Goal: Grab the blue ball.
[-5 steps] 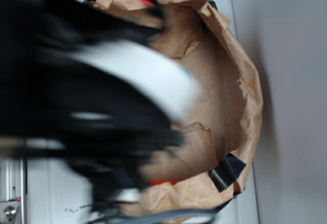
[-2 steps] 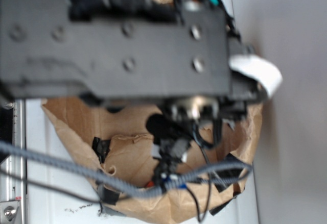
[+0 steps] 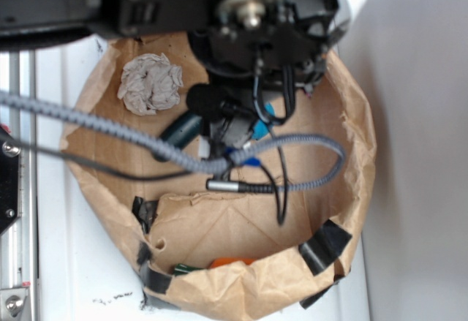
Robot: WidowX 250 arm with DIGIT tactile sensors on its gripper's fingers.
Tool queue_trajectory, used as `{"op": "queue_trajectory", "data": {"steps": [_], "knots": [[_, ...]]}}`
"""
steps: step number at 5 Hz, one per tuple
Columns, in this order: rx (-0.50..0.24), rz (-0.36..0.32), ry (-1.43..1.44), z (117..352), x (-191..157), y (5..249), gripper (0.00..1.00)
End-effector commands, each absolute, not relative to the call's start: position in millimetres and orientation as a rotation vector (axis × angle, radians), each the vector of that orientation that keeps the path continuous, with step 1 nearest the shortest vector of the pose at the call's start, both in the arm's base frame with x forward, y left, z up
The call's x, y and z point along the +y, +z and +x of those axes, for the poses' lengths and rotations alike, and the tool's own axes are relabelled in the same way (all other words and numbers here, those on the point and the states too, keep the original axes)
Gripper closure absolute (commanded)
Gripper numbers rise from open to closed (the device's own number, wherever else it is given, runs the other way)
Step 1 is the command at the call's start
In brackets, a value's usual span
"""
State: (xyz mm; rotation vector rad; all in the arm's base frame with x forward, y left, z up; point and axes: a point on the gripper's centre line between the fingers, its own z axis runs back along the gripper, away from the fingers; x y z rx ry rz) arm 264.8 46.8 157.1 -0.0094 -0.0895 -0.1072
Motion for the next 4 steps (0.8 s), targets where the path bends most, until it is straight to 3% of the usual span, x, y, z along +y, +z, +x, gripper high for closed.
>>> {"op": "queue_trajectory", "data": {"steps": [1, 3, 4], "knots": [[-0.139, 0.007, -0.112, 266.5, 48.5, 171.9, 0.0], [-0.139, 0.007, -0.112, 266.5, 48.5, 171.9, 0.0], [-0.112, 0.038, -0.137, 274.0, 37.9, 147.3, 0.0]]}}
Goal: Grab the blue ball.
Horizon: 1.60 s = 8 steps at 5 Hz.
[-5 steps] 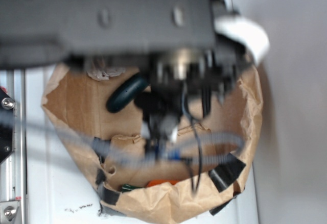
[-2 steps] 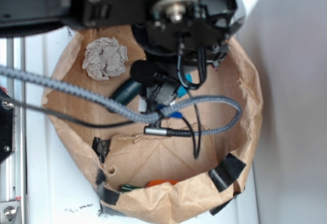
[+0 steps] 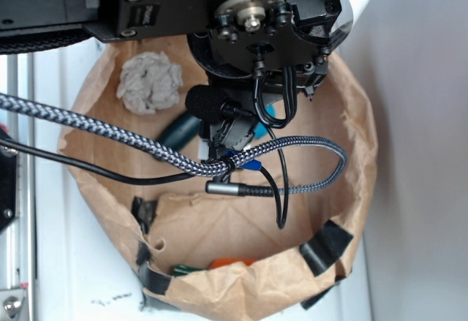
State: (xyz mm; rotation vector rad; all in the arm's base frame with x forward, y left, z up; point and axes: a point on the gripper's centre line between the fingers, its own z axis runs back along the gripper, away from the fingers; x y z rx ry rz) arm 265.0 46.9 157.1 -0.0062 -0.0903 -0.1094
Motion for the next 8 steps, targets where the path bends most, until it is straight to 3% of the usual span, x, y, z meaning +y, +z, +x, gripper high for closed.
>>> {"op": "queue_trajectory", "data": {"steps": [1, 5, 8], "knots": [[-0.118, 0.067, -0.16, 273.9, 23.3, 131.1, 0.0], [-0.1, 0.101, -0.13, 290.3, 9.9, 82.4, 0.0], [-0.084, 0.025, -0.122, 296.1, 42.8, 86.9, 0.0]]}}
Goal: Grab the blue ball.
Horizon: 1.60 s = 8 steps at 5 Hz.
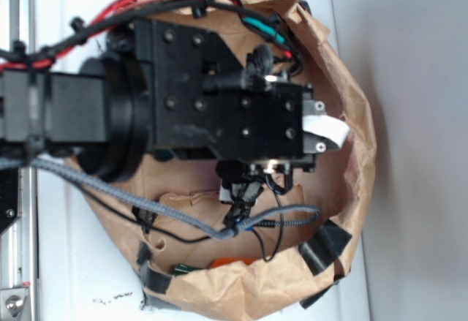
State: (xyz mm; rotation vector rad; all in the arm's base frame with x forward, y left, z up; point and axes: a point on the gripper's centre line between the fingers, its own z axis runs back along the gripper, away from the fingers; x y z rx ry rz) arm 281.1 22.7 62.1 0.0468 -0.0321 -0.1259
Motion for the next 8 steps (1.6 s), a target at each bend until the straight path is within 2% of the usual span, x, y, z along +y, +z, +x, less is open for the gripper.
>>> {"op": "queue_trajectory", "data": {"steps": [1, 4, 5, 8], "knots": [[-0.055, 0.014, -0.107, 307.3, 61.4, 77.5, 0.0], [-0.062, 0.125, -0.098, 314.4, 50.1, 44.4, 0.0], [-0.065, 0.097, -0.089, 315.7, 52.6, 46.5, 1.0], [-0.058, 0.07, -0.049, 319.6, 57.8, 54.3, 1.0]]}}
